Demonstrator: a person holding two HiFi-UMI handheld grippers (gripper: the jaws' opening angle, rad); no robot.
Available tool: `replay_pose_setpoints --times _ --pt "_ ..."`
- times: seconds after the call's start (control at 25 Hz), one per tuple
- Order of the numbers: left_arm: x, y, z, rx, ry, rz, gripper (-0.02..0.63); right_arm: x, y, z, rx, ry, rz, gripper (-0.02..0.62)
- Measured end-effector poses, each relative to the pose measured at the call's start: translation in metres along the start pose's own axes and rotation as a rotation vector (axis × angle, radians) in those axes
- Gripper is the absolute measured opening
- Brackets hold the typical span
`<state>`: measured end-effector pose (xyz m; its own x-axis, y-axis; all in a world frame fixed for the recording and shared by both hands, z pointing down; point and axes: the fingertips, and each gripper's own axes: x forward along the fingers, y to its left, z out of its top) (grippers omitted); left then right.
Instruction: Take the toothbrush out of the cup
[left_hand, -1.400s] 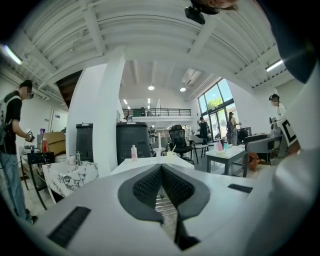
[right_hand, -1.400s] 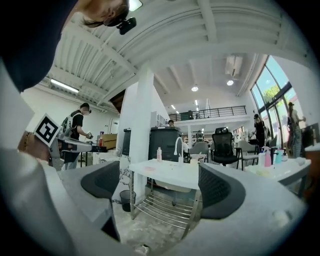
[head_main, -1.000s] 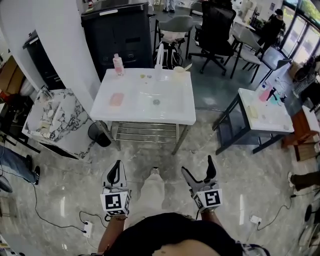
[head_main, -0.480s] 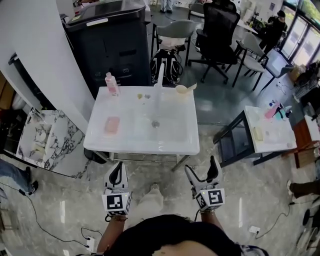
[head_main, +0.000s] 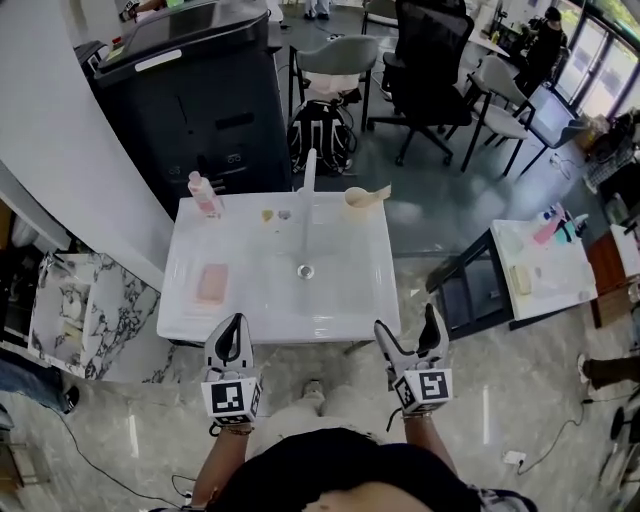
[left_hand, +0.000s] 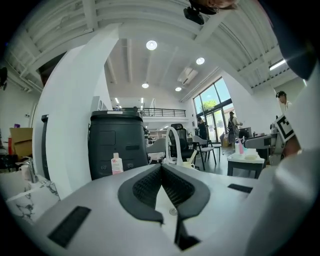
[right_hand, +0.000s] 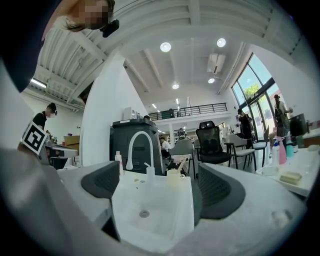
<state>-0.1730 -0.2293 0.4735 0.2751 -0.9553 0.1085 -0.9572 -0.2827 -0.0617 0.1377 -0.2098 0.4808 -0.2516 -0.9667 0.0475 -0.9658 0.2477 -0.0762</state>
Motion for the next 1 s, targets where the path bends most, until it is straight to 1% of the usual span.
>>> replay_pose_setpoints --times 0.12,0.24,0.64,0.72,0.92,1.0 --pt "0.020 -0.008 -0.004 -0.005 0.011 -0.021 0.003 0.016 -0.010 0.001 -0.002 -0.002 -0.010 0.485" --pt "0.036 -0.010 -0.006 -0.017 0.019 -0.020 0.003 0.034 -0.021 0.002 -0.003 0.004 -0.021 0.485" --pt "0.074 -0.015 -0.008 -0.037 0.054 0.007 0.003 0.110 -0.050 -0.002 -0.011 0.035 0.015 0.485" --pt "0.079 -0.015 -0.007 -0.038 0.057 0.019 0.003 0.130 -0.056 -0.006 0.000 0.038 0.022 0.485" --pt "0.085 -0.018 -0.006 -0.044 0.069 0.038 0.003 0.180 -0.077 -0.015 0.070 0.061 0.035 0.485" --pt "0.086 -0.018 -0.008 -0.048 0.078 0.049 0.003 0.199 -0.084 -0.018 0.077 0.069 0.036 0.485"
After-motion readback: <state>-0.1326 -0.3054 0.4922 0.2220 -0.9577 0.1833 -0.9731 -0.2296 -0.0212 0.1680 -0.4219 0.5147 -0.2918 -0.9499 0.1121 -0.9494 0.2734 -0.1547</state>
